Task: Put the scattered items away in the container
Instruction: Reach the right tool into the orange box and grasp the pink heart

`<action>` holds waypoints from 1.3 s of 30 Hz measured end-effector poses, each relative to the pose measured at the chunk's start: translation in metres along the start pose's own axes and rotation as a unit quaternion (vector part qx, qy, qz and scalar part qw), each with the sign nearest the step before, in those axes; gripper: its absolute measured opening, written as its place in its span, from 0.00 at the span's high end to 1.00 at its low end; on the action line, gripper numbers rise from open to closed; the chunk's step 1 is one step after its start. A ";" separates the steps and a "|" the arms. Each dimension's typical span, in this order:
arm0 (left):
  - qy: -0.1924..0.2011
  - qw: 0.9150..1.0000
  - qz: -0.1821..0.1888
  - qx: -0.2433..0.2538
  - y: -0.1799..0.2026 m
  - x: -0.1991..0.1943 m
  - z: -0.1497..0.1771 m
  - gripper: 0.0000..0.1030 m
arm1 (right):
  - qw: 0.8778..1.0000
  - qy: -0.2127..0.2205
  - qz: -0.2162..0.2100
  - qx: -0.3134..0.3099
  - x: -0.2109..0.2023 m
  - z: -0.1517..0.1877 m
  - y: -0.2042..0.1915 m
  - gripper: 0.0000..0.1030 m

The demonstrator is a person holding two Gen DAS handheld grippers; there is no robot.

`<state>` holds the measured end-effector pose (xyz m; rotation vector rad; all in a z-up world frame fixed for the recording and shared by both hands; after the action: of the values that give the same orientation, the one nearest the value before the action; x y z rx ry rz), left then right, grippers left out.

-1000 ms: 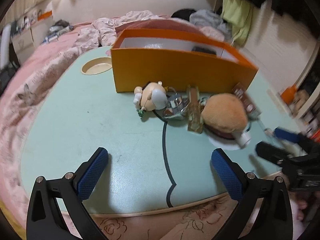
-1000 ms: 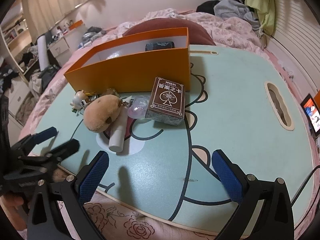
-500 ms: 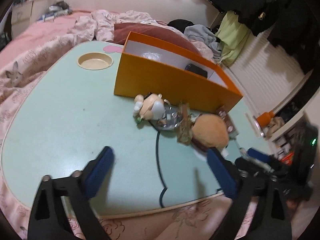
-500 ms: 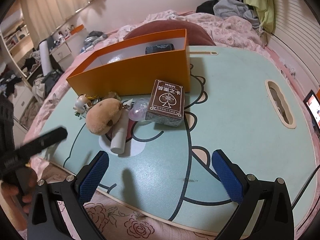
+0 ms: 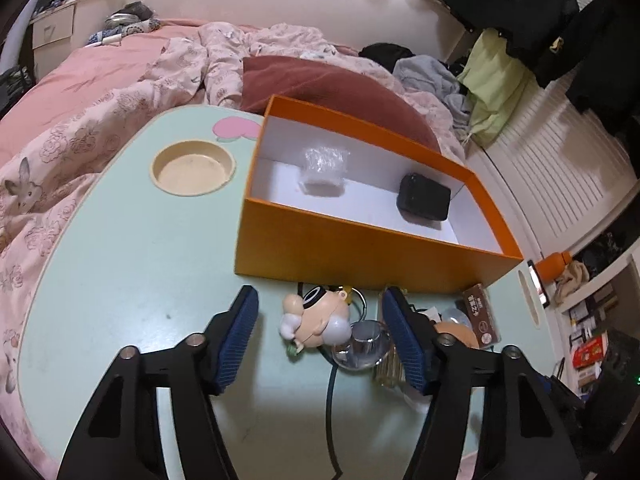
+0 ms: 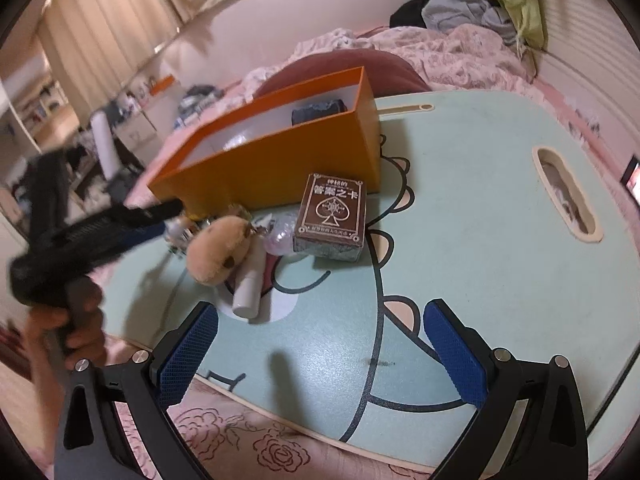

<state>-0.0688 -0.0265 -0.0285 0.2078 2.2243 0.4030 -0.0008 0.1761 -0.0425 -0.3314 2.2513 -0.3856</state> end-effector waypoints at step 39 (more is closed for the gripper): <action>0.039 0.995 -0.018 -0.091 -0.082 -0.030 -0.059 0.44 | 0.916 -0.379 -0.129 -0.021 0.185 -0.121 -0.111 0.51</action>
<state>-0.0970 -0.1248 -0.0012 0.0540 2.2487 0.6006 -0.1986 0.0282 -0.0511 -0.6764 1.4558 -0.2765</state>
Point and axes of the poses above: each gripper's, at about its wrist camera, not at the fingertips, and x roughly the way its jaws point, y to its right, z to its underside, the point moved 7 cm from there along x, roughly the way its jaws point, and after that the axes turned 3 degrees about y, right-handed, at the moved point
